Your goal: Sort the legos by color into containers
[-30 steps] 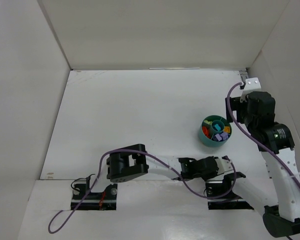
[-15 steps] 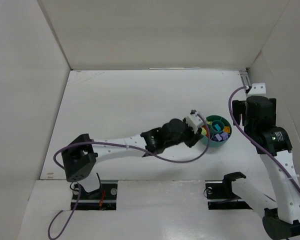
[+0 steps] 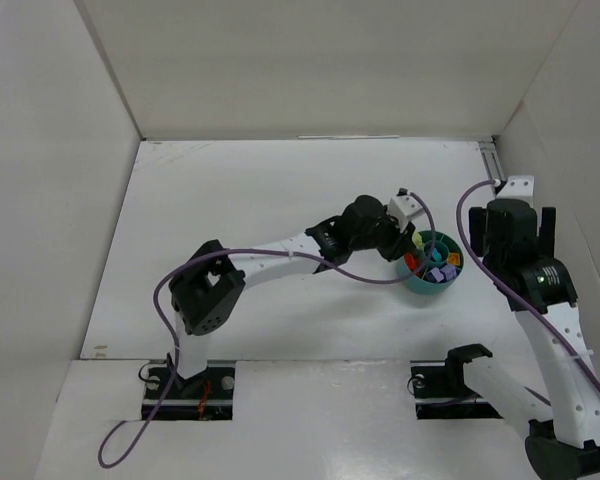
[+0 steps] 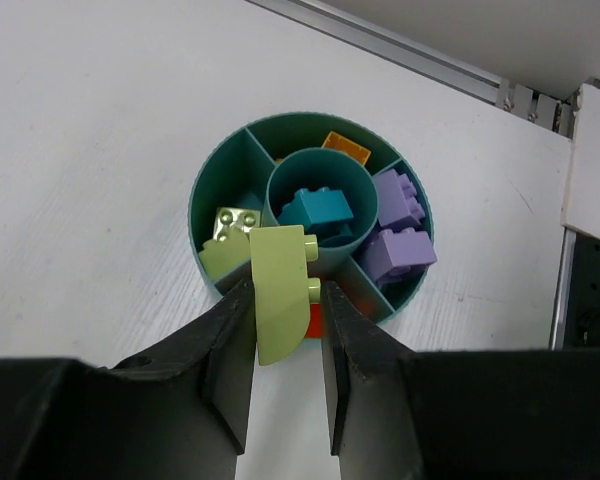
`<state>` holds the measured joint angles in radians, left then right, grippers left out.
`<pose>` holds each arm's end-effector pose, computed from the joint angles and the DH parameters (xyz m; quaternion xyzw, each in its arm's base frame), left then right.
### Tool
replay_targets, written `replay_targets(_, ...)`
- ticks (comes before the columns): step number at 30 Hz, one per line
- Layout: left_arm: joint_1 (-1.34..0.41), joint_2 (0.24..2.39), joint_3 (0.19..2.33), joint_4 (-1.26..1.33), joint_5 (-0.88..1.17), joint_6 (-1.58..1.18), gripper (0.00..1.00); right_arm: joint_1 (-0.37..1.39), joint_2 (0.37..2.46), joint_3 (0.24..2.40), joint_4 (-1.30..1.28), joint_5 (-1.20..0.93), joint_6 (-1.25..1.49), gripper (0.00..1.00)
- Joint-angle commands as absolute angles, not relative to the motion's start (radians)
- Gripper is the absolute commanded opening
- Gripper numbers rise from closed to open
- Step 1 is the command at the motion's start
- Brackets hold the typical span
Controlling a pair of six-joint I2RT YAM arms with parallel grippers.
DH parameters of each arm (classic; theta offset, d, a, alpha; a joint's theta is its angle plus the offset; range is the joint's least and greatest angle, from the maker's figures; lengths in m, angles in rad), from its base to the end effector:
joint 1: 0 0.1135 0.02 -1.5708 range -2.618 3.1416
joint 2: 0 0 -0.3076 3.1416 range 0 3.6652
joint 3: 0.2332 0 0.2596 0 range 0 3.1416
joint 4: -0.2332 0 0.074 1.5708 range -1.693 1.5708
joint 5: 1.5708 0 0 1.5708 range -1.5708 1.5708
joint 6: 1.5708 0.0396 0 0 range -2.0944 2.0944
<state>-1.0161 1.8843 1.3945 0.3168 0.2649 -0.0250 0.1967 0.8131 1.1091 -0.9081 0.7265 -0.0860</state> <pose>0.2422 -0.4105 0.3209 0.4356 0.6272 -0.4049 0.5030 0.1204 -0.0028 0.4085 0.0454 0.8442 -0.2909 0.4479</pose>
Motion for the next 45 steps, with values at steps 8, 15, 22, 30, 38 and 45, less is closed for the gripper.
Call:
replay_targets(8,-0.988,2.065,1.684,0.275,0.359,0.017,0.05,0.190,0.801,1.091,-0.874,0.759,-0.071,0.99)
replay_targets(15,-0.979,2.158,1.796,0.235,0.370,0.017,0.06,0.190,0.801,1.081,-0.865,0.750,-0.071,0.99)
replay_targets(22,-0.979,2.186,1.805,0.235,0.391,0.006,0.18,0.190,0.810,1.081,-0.856,0.732,-0.081,0.99)
replay_targets(30,-0.979,2.197,1.805,0.253,0.403,-0.012,0.37,0.190,0.810,1.081,-0.847,0.723,-0.091,0.99)
replay_targets(38,-0.979,2.178,1.805,0.272,0.414,-0.040,0.46,0.190,0.810,1.081,-0.847,0.723,-0.091,0.99)
replay_targets(45,-0.916,2.047,1.741,0.284,0.437,-0.101,0.76,0.190,0.810,1.091,-0.847,0.710,-0.091,0.99)
